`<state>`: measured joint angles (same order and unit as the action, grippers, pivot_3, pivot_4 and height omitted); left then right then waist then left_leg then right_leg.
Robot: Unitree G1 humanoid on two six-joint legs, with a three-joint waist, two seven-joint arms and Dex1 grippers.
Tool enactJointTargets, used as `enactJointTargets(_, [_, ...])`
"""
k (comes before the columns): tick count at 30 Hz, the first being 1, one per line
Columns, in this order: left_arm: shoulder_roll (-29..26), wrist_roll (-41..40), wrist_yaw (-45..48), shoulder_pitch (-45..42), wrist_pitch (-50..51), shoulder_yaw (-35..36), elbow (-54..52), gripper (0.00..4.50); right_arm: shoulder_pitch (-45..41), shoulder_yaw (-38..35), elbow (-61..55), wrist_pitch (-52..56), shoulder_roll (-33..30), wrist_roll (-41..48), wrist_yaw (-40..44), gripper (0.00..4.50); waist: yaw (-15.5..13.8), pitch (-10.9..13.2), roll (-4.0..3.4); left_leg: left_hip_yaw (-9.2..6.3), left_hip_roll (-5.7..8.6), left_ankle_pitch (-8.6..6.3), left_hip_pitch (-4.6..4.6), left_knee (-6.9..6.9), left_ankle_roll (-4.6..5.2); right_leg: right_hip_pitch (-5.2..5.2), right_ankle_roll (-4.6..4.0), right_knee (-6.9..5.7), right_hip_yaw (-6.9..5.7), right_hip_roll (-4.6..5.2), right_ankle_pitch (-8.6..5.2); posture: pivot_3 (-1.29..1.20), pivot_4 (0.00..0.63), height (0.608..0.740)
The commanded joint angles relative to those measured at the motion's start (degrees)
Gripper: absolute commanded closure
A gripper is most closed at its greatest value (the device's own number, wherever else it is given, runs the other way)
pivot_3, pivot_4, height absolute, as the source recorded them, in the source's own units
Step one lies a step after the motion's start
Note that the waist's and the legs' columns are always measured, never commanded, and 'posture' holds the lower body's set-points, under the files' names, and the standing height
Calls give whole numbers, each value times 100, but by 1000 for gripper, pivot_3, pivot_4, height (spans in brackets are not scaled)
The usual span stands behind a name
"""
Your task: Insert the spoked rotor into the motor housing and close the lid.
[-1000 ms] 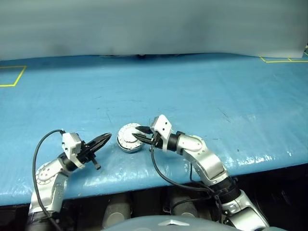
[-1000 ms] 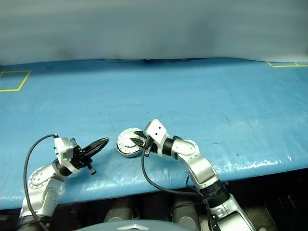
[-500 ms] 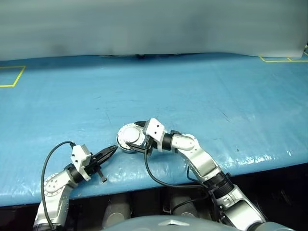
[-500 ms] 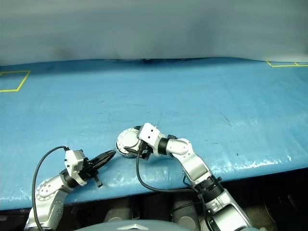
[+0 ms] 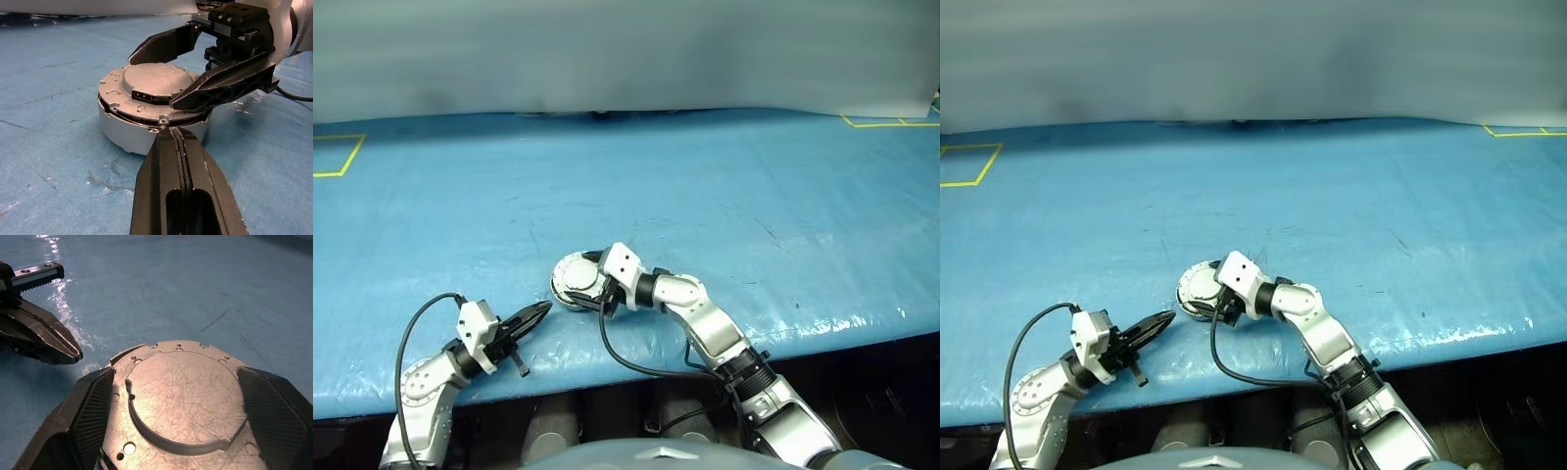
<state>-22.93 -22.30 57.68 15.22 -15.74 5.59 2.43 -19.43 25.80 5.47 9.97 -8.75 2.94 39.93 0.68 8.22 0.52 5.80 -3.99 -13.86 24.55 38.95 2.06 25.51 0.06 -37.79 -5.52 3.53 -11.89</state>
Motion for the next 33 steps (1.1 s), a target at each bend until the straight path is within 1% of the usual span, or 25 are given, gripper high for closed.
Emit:
enactJointTargets(1, [-7,59,-4,54,-176,-44,-1,4500,-23,-71,-120,-7,28,31,34,1381,-1,0,0,-1,0,0,0,0,0,0,-1,0,-1,0,-1,0,150,740])
enactJointTargets(5, [12,123,-25,76,-231,-108,57,4500,-11,-72,-295,184,60,79,24,1380,-2,0,-1,-1,0,0,0,0,0,1,-1,1,-1,0,-1,0,150,740])
enactJointTargets(14, [27,169,-55,63,-296,-175,214,4500,52,-152,-870,1060,199,264,-134,1380,-1,2,-2,-1,-2,-2,3,-2,-1,4,-5,0,-3,2,-3,0,150,740])
enactJointTargets(26, [5,186,-70,-1,-311,-172,353,4500,110,194,-1079,1540,208,-116,-563,1380,0,3,-4,-1,-4,-3,2,-3,-3,6,-6,1,-6,5,-4,0,150,740])
enactJointTargets(33, [-1,204,-75,-33,-335,-169,424,4500,74,257,-1069,1740,255,-144,-666,1380,1,3,-6,-1,-8,-4,-1,-3,-5,5,-7,1,-6,10,-5,0,150,740])
